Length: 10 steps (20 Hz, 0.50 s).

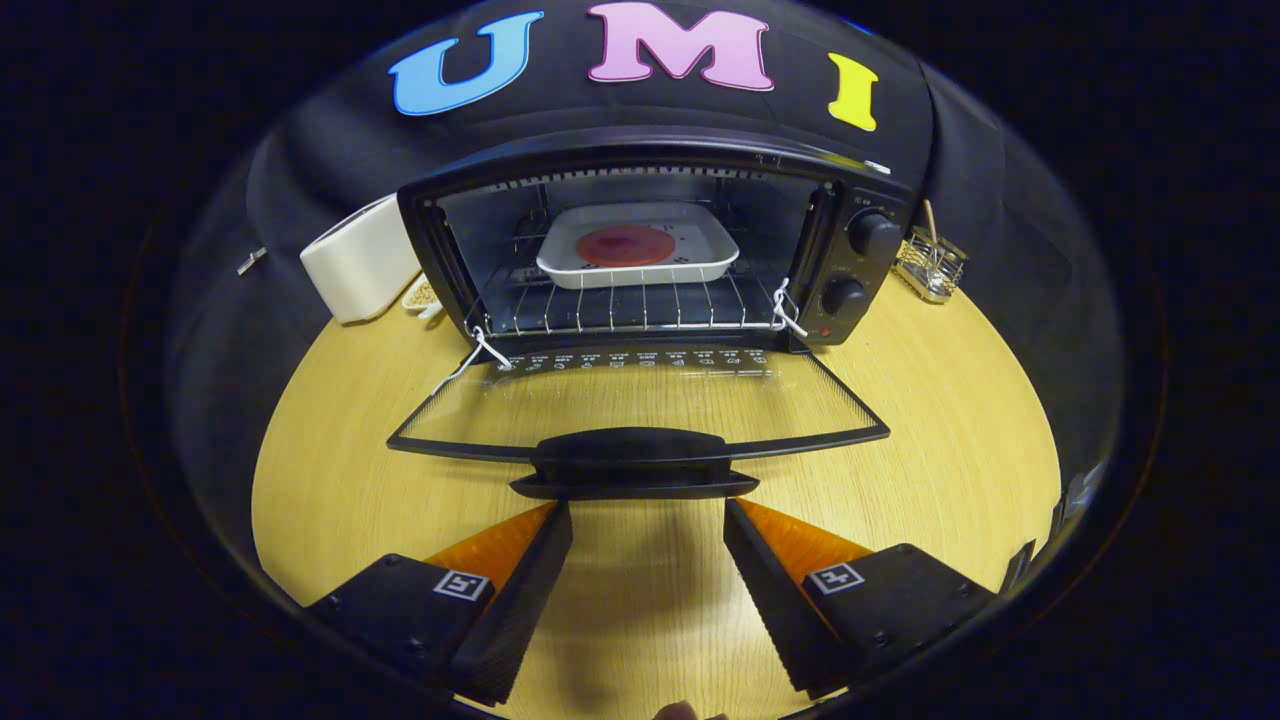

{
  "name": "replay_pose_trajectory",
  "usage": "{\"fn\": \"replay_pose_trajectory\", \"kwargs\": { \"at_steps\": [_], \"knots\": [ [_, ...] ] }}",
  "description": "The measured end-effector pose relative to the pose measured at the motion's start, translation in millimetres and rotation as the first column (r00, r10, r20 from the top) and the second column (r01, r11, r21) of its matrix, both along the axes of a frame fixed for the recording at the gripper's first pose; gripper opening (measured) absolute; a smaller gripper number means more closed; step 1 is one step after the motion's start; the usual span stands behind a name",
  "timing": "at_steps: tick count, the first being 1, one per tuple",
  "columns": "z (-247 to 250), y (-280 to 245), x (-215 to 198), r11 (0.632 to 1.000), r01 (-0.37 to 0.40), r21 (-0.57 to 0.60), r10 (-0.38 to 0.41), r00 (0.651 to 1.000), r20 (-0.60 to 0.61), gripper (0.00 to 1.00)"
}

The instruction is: Open the toaster oven, put the food inside, and close the toaster oven door.

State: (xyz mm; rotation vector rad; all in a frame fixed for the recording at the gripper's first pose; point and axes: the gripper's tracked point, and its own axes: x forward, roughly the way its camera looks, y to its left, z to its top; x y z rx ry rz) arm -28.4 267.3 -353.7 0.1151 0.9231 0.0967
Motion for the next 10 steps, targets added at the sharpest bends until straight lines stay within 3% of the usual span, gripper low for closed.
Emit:
{"fn": "replay_pose_trajectory", "kwargs": {
  "at_steps": [10],
  "knots": [
    [55, -4, 22, 1.0, 0.005, 0.007, -0.006, 0.987, 0.163, 0.99]
  ]
}}
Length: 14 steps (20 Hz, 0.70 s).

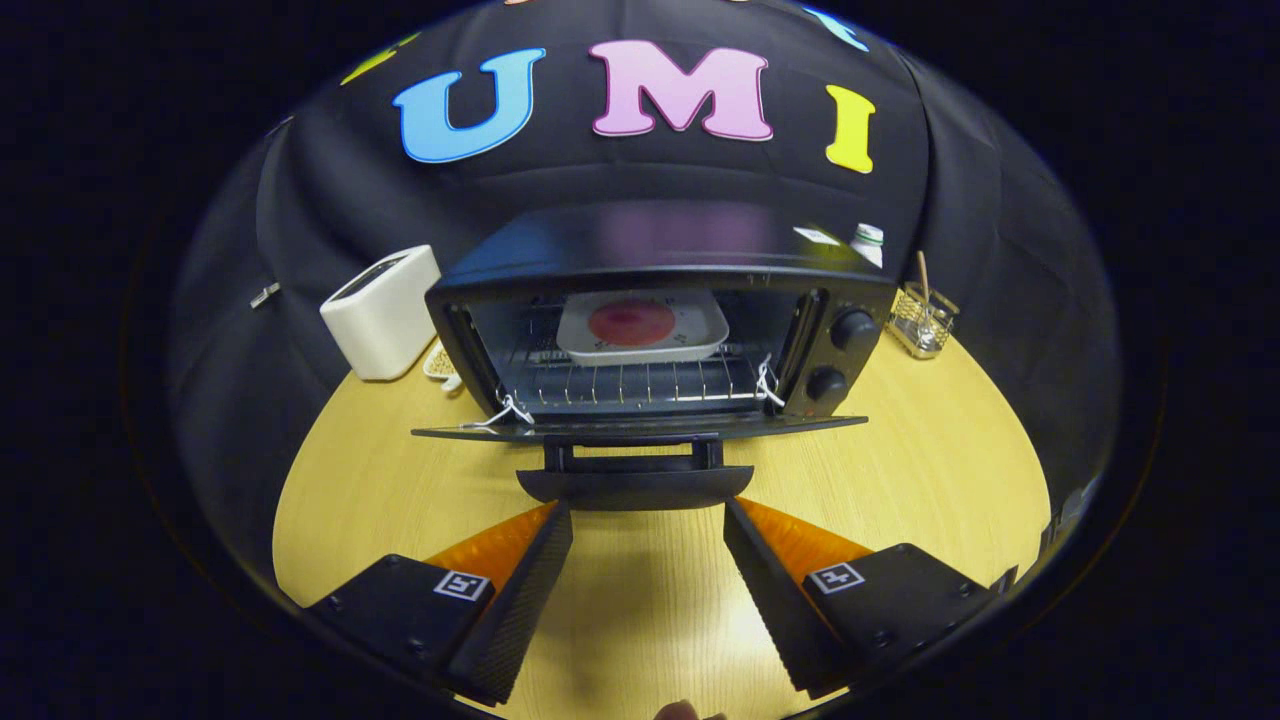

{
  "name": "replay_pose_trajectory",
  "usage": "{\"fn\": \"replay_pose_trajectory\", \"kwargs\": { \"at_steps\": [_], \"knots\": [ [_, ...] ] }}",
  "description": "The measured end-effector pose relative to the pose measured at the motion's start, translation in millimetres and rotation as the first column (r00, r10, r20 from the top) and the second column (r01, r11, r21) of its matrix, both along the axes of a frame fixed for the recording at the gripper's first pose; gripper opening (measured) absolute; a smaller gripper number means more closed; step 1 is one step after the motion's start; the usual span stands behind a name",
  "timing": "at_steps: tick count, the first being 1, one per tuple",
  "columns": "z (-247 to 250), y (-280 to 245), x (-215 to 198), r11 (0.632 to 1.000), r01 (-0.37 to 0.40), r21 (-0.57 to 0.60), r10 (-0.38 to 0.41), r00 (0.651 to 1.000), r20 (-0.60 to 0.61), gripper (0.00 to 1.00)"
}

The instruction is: Open the toaster oven, put the food inside, and close the toaster oven door.

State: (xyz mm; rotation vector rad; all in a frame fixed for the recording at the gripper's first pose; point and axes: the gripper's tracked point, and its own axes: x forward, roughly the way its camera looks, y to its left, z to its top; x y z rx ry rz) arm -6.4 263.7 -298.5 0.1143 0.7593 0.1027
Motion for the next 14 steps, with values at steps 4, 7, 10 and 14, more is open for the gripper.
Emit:
{"fn": "replay_pose_trajectory", "kwargs": {
  "at_steps": [4, 7, 10, 14],
  "knots": [
    [29, 2, 18, 1.0, -0.012, 0.013, 0.012, 0.998, 0.056, 1.0],
    [49, -3, 41, 1.0, -0.007, 0.02, 0.005, 0.995, 0.098, 0.99],
    [70, -13, 53, 1.0, -0.019, -0.002, 0.019, 0.986, 0.164, 0.99],
    [106, -27, 54, 0.998, -0.056, -0.02, 0.059, 0.965, 0.254, 0.99]
  ]
}}
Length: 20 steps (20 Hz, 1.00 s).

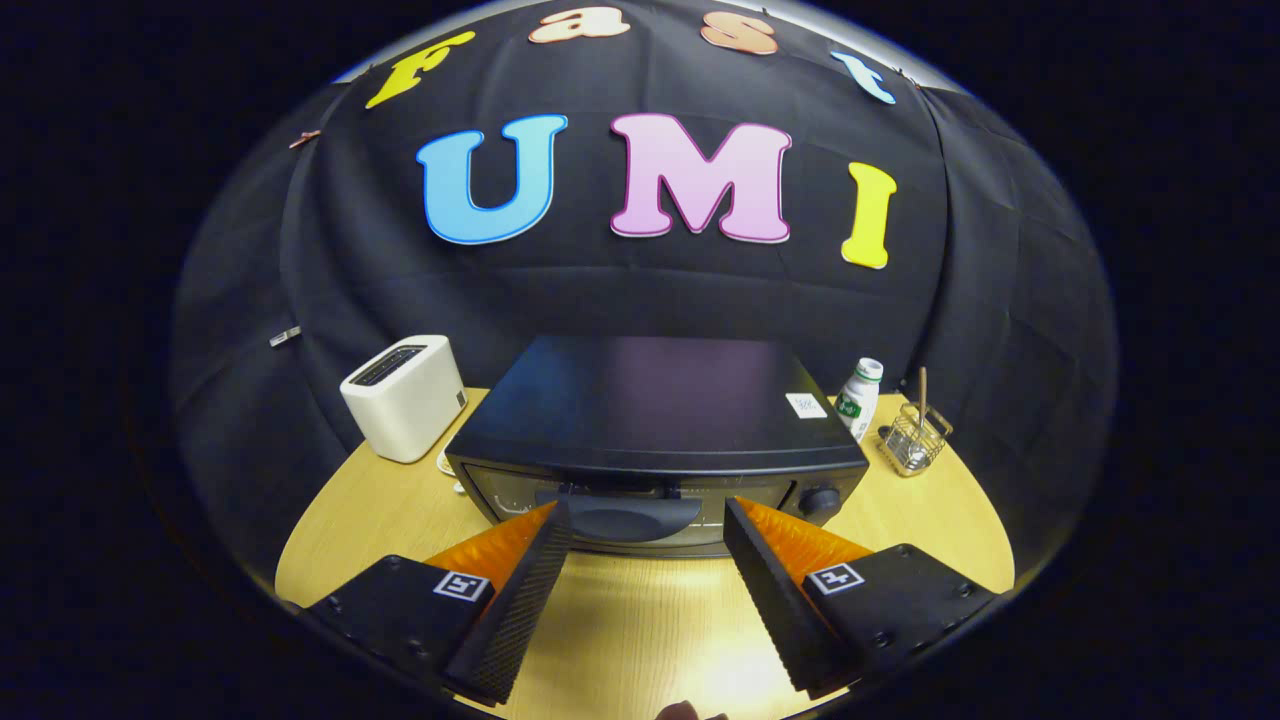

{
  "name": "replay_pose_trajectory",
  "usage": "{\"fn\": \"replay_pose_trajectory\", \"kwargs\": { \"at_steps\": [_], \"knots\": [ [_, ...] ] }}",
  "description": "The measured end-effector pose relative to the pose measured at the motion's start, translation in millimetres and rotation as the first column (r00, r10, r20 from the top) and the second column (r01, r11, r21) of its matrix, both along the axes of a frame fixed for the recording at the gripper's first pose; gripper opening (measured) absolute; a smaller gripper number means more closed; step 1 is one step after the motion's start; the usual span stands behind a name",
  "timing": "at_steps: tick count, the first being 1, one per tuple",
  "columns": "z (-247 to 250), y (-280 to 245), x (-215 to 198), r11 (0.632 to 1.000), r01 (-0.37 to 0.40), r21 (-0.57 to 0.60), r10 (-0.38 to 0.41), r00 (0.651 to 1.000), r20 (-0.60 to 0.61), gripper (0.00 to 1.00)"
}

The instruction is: Open the toaster oven, put the food inside, and close the toaster oven door.

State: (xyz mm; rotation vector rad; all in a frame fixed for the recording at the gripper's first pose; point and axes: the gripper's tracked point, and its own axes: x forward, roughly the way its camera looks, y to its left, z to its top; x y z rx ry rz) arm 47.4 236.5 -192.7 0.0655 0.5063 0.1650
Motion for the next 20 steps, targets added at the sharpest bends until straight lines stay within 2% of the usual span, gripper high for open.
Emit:
{"fn": "replay_pose_trajectory", "kwargs": {
  "at_steps": [4, 10, 14, 20],
  "knots": [
    [45, -15, -3, 0.999, -0.048, -0.025, 0.05, 0.992, 0.117, 0.99],
    [112, -38, -10, 0.998, -0.063, 0.015, 0.057, 0.971, 0.234, 0.99],
    [154, -71, -14, 0.999, -0.017, 0.028, 0.008, 0.953, 0.304, 0.99],
    [186, -115, -16, 0.998, 0.044, 0.044, -0.057, 0.939, 0.34, 0.99]
  ]
}}
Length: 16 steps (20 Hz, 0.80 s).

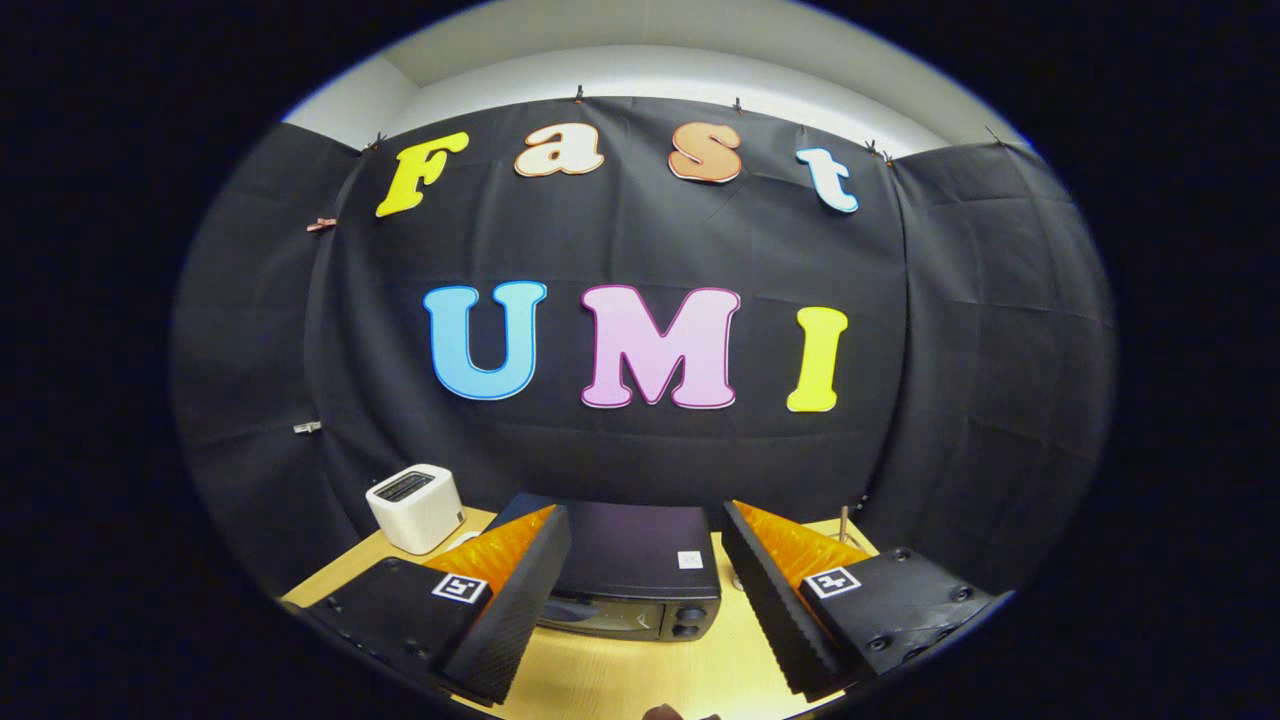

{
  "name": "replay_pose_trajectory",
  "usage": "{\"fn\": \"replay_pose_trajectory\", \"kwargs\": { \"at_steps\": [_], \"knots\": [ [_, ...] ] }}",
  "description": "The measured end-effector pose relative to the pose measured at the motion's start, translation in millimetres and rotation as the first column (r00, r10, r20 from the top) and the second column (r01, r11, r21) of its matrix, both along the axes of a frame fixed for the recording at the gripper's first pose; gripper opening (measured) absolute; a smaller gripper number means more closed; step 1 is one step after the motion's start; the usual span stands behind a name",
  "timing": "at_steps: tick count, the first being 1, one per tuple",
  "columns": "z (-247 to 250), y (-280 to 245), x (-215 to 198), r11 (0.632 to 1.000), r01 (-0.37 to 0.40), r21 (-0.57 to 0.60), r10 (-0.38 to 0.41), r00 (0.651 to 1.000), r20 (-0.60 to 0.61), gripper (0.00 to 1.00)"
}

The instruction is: Open the toaster oven, put the food inside, and close the toaster oven door.

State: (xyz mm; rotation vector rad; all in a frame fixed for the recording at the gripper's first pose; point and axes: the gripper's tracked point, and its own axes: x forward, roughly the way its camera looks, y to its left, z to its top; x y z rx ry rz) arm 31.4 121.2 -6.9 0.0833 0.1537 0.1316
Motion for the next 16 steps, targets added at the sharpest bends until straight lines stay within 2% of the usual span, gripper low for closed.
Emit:
{"fn": "replay_pose_trajectory", "kwargs": {
  "at_steps": [8, 16],
  "knots": [
    [15, -27, -8, 0.999, 0.047, -0.021, -0.046, 0.998, 0.037, 0.99],
    [14, -31, -12, 0.999, 0.051, -0.019, -0.05, 0.998, 0.029, 0.99]
  ]
}}
